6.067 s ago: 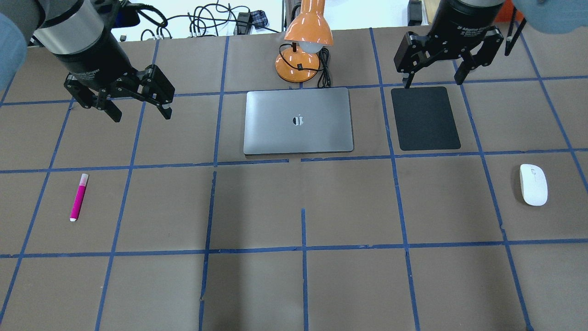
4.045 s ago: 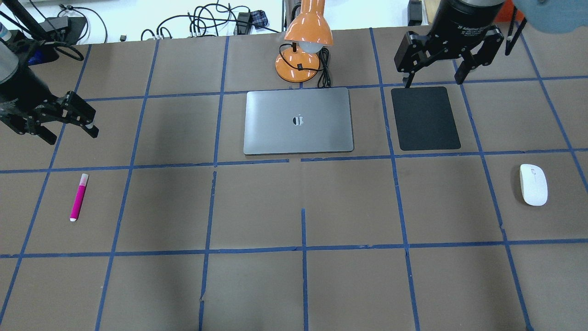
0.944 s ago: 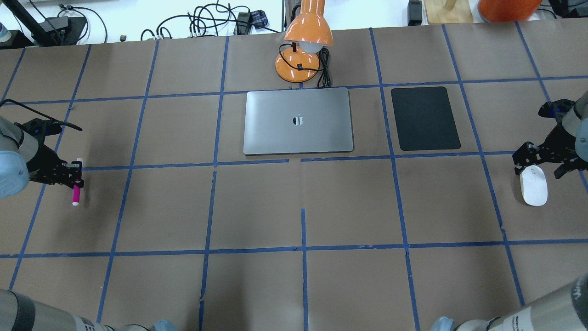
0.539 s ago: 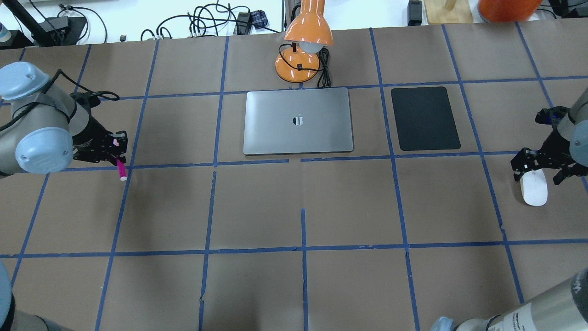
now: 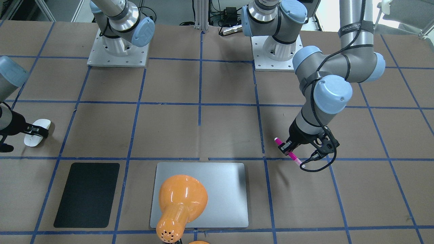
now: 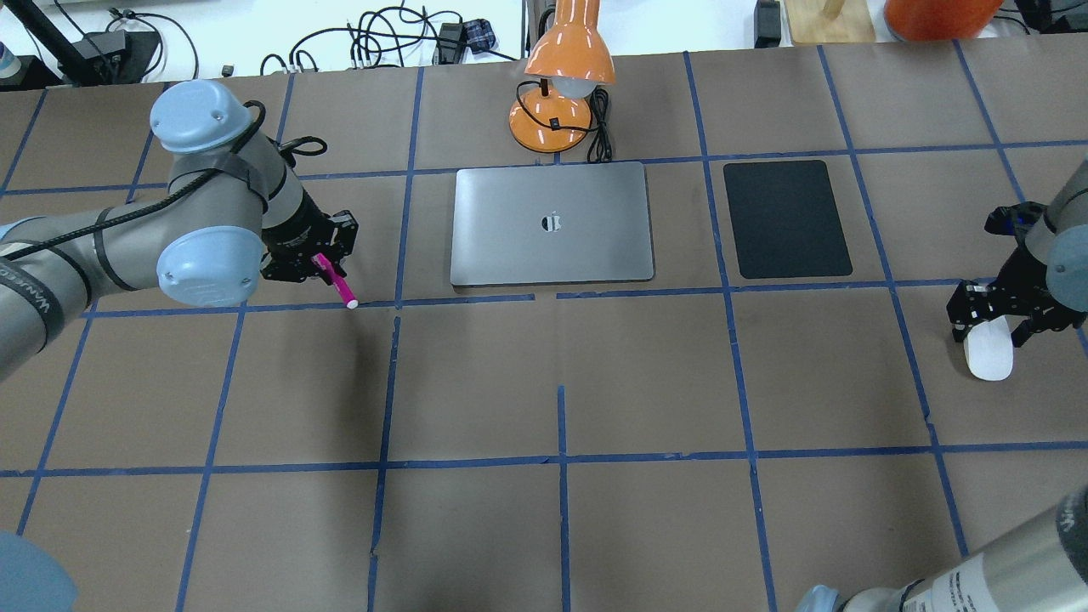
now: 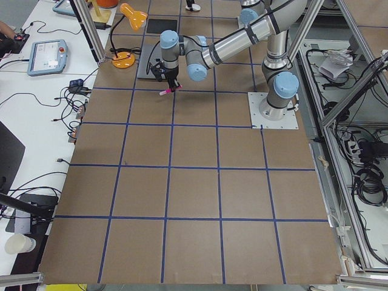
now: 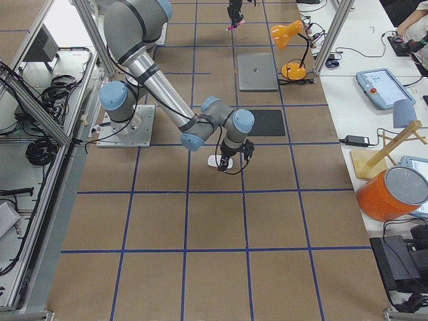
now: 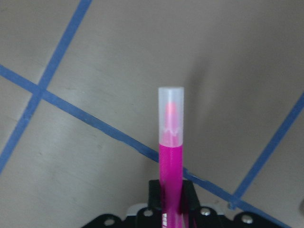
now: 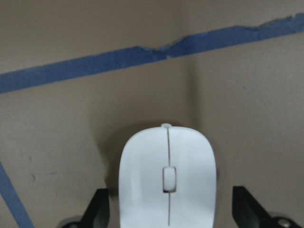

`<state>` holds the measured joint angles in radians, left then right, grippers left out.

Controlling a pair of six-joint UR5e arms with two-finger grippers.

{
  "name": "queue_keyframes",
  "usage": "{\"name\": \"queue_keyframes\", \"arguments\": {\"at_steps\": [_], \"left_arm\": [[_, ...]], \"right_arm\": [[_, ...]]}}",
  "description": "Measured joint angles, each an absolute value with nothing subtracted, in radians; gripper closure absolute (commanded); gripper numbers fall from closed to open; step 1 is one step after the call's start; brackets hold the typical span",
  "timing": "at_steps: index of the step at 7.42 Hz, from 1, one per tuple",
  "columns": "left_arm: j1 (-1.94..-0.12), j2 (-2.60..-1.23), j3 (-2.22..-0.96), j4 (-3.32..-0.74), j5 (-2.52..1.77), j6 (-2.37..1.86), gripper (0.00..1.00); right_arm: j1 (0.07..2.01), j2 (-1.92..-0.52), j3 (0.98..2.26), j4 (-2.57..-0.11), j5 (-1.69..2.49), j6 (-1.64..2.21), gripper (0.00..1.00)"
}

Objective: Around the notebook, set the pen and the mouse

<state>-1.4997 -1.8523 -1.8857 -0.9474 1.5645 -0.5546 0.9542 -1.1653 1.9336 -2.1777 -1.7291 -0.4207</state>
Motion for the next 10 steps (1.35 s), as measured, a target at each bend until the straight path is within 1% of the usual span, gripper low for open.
{"name": "queue_keyframes", "arguments": {"at_steps": [1,2,4,6,7,10], "left_arm": [[-1.548,-1.855,-1.883,-0.944,1.549,-0.681,1.00],[-1.586,-1.857,-1.881,-0.939,1.530,-0.791,1.00],[-1.653,-1.868,-1.881,-0.922,1.516,-0.987,1.00],[-1.745,-1.879,-1.882,-0.905,1.515,-1.215,1.00],[-1.786,-1.888,-1.881,-0.902,1.515,-1.327,1.00],[-1.861,-1.934,-1.878,-0.877,1.514,-1.546,1.00]], "right_arm": [[0.954,-1.168,1.934,-2.177,-1.731,-0.432,0.78],[0.955,-1.175,1.930,-2.177,-1.730,-0.449,0.85],[0.978,-1.218,1.889,-2.172,-1.721,-0.468,0.85],[1.070,-1.237,1.785,-2.122,-1.696,-0.469,0.86],[1.124,-1.208,1.717,-2.093,-1.642,-0.458,0.86],[1.331,-1.007,1.464,-2.050,-1.572,-0.328,0.86]]}}
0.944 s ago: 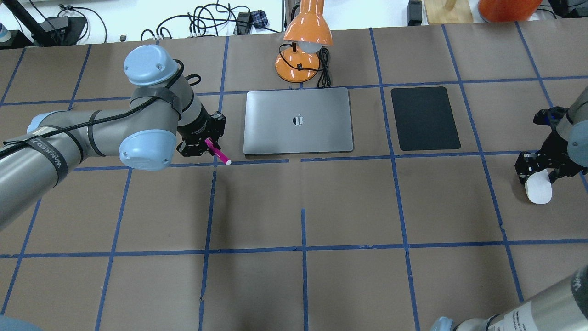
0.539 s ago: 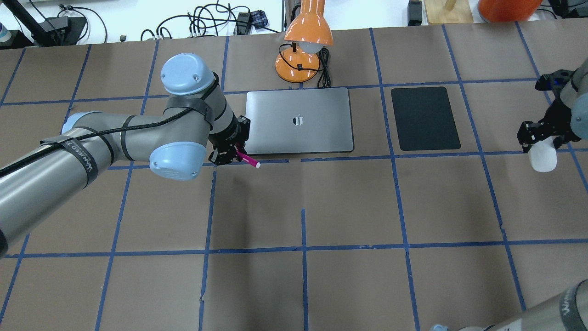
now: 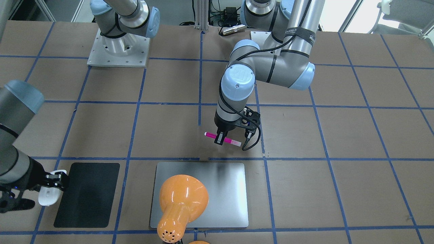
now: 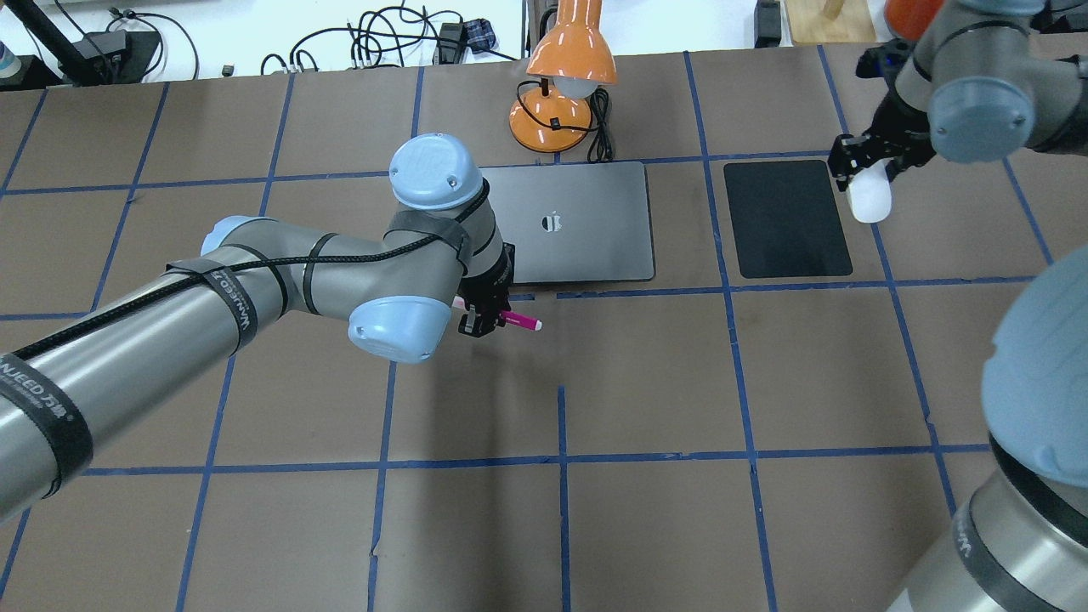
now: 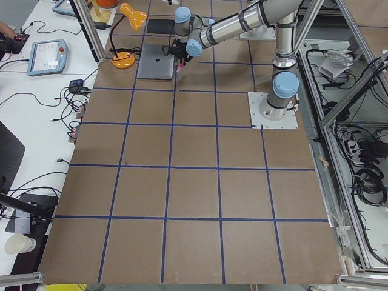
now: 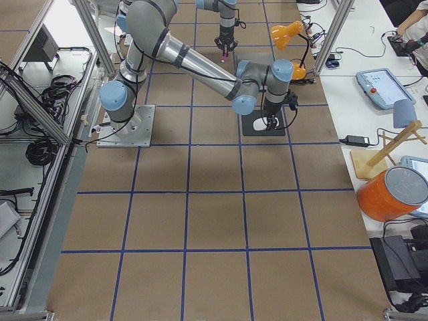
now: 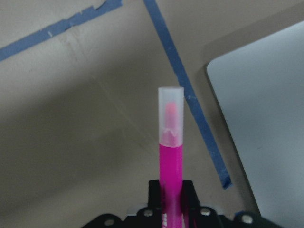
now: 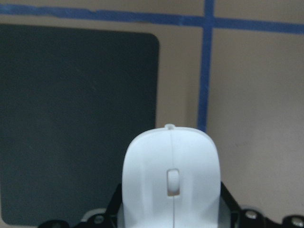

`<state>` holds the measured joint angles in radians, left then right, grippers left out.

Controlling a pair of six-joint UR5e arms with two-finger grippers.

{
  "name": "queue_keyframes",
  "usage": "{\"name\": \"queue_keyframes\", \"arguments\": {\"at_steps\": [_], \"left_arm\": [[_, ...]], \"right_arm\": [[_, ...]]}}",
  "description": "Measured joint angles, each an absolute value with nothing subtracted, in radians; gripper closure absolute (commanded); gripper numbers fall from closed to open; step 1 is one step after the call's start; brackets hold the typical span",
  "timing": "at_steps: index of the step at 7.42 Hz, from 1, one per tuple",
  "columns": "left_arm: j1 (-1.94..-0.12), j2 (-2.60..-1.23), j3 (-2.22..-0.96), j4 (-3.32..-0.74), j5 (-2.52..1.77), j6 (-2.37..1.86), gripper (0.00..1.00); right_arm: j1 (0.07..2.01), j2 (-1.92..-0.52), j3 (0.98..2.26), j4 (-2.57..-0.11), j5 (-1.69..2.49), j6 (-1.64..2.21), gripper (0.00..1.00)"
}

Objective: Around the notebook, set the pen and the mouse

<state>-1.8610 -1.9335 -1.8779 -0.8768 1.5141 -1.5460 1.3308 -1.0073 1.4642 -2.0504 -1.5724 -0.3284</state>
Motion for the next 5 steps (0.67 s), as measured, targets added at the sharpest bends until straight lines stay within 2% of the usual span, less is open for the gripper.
{"name": "queue_keyframes", "arguments": {"at_steps": [2,5], "left_arm": [[-1.910,-1.965,-1.876,-0.831,1.519,-1.635,1.00],[-1.948,-2.004,-1.866,-0.790,1.516,-1.720,1.00]], "right_arm": [[1.383,-0.908,1.372,-2.014,-1.567,-0.291,0.81],[1.415,-0.879,1.366,-1.962,-1.569,-0.283,0.76]]}}
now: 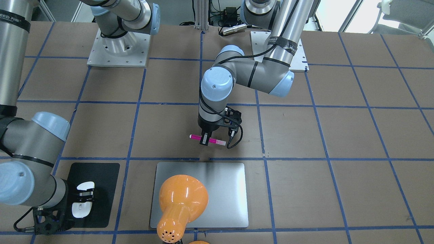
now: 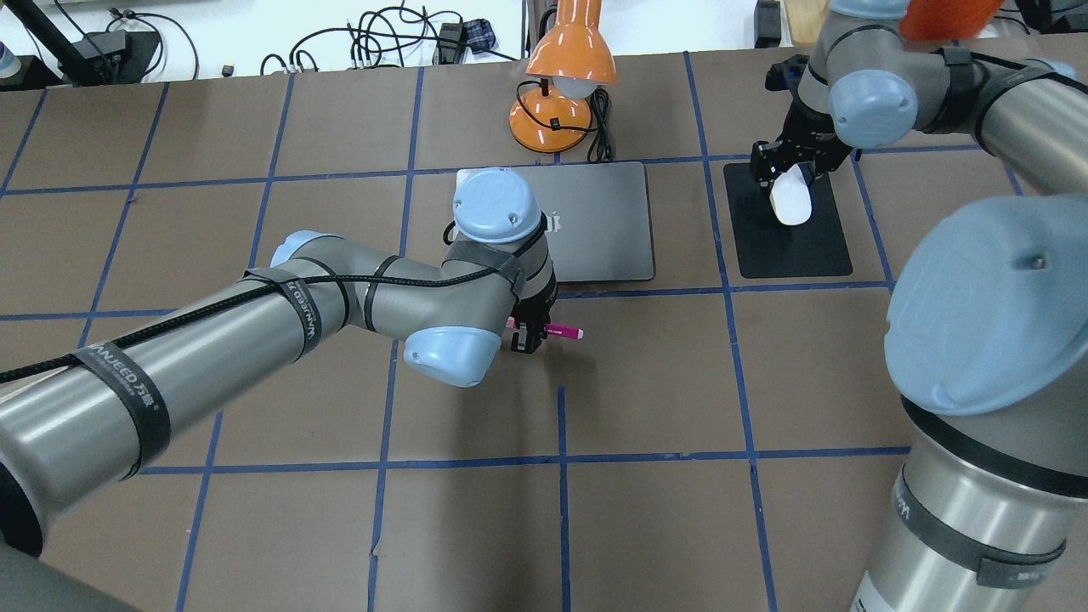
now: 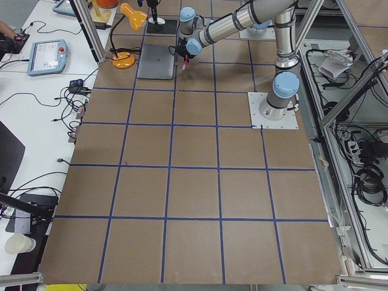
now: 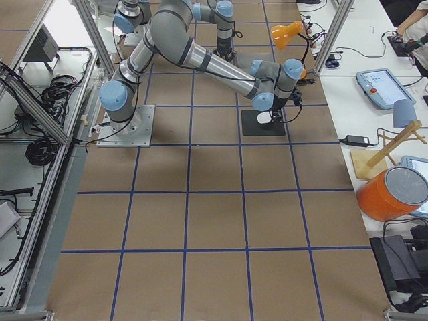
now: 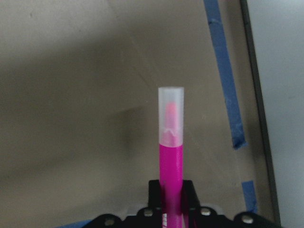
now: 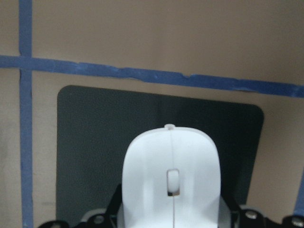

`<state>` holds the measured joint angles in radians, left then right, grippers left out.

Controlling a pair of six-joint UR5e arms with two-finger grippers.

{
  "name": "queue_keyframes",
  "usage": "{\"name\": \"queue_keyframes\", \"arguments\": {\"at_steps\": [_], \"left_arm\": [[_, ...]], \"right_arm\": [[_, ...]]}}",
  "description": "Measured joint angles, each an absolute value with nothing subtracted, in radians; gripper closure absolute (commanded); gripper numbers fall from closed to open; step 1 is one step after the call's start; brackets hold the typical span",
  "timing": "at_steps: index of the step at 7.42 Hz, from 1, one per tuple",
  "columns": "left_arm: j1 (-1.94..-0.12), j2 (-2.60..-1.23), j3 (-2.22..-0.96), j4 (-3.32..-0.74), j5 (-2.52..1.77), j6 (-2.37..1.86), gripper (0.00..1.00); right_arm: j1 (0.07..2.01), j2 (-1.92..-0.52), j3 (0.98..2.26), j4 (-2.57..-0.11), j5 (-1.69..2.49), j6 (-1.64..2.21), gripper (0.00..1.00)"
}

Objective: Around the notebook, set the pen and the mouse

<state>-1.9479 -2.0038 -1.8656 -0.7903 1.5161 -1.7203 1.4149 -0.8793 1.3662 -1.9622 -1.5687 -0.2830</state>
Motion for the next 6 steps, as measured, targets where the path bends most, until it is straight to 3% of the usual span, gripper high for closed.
{"name": "queue_keyframes", "arguments": {"at_steps": [3,5,6], "left_arm": [[-1.962,-2.028,-1.861,-0.783,1.517,-1.736,1.00],[-1.964,-2.035,-1.861,-0.782,1.512,-1.757,1.00],[-1.966,-2.036,-1.861,-0.782,1.511,-1.762,1.00]], "right_arm": [[1.417,-0.874,1.372,-1.903,-1.575,-0.202,0.59],[1.417,-0.872,1.377,-1.891,-1.575,-0.137,0.00],[1.417,-0.869,1.382,-1.895,-1.570,-0.119,0.00]]}}
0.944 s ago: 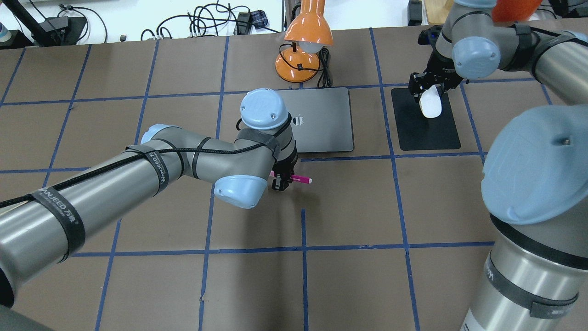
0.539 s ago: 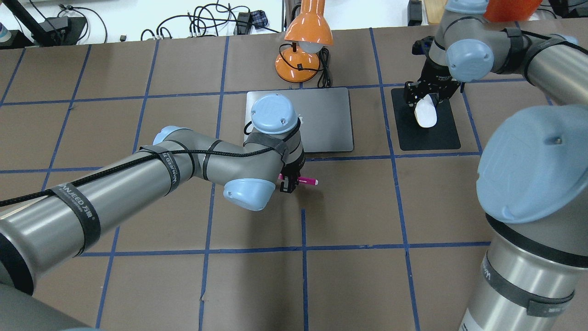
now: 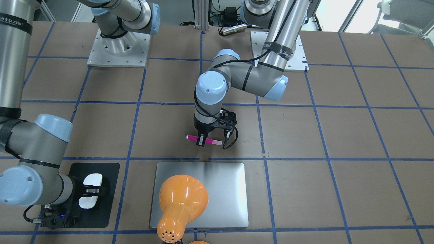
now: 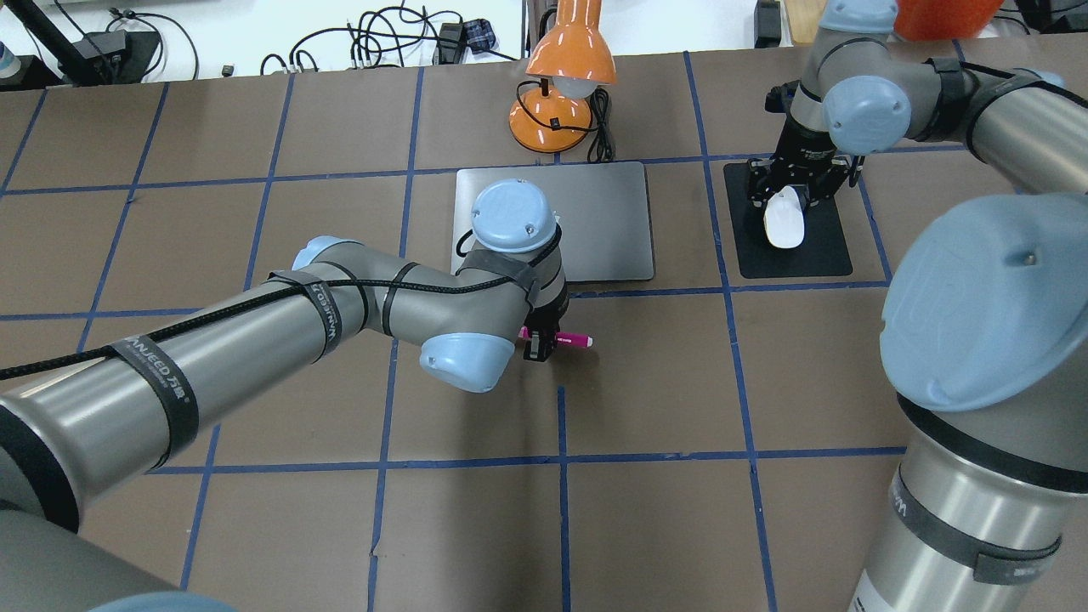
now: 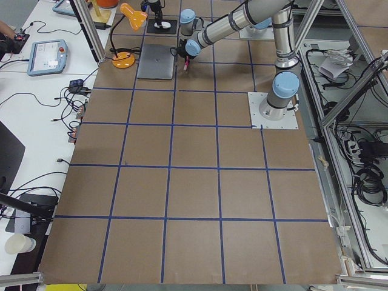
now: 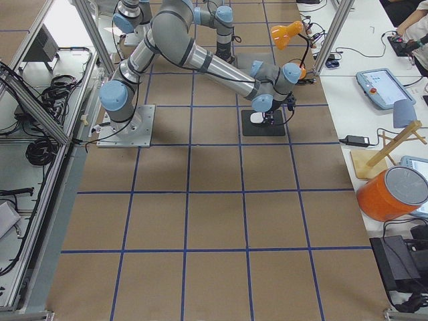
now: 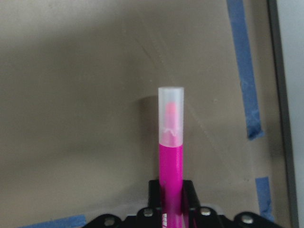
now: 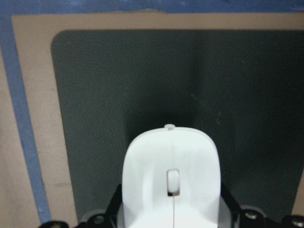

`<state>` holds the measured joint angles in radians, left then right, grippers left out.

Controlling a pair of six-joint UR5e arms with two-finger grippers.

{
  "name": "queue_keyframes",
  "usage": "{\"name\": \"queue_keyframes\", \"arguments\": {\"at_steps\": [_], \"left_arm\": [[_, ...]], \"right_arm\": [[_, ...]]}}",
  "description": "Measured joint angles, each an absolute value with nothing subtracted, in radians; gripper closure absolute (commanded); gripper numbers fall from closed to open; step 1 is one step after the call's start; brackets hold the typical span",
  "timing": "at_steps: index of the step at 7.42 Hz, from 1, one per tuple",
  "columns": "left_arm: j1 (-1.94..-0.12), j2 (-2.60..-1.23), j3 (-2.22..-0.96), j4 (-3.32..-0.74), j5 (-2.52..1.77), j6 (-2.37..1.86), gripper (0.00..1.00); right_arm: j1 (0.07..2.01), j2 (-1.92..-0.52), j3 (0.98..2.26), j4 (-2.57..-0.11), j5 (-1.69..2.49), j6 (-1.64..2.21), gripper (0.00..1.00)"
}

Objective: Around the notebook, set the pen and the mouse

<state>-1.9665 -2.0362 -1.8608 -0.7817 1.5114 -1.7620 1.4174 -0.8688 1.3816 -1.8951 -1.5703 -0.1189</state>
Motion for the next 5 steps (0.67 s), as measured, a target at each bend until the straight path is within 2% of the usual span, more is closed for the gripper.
{"name": "queue_keyframes", "arguments": {"at_steps": [2,3,4,5], "left_arm": [[-1.968,-2.040,-1.861,-0.781,1.511,-1.763,1.00],[-1.968,-2.041,-1.861,-0.781,1.511,-1.762,0.96],[-1.968,-2.041,-1.861,-0.781,1.510,-1.759,0.66],[-1.968,-2.042,-1.861,-0.781,1.511,-1.752,0.52]], "right_arm": [[1.418,-0.871,1.377,-1.899,-1.569,-0.109,0.00],[1.421,-0.880,1.364,-1.897,-1.567,-0.109,0.00],[1.434,-0.898,1.340,-1.889,-1.567,-0.108,0.00],[1.462,-0.931,1.320,-1.872,-1.571,-0.107,0.00]]}}
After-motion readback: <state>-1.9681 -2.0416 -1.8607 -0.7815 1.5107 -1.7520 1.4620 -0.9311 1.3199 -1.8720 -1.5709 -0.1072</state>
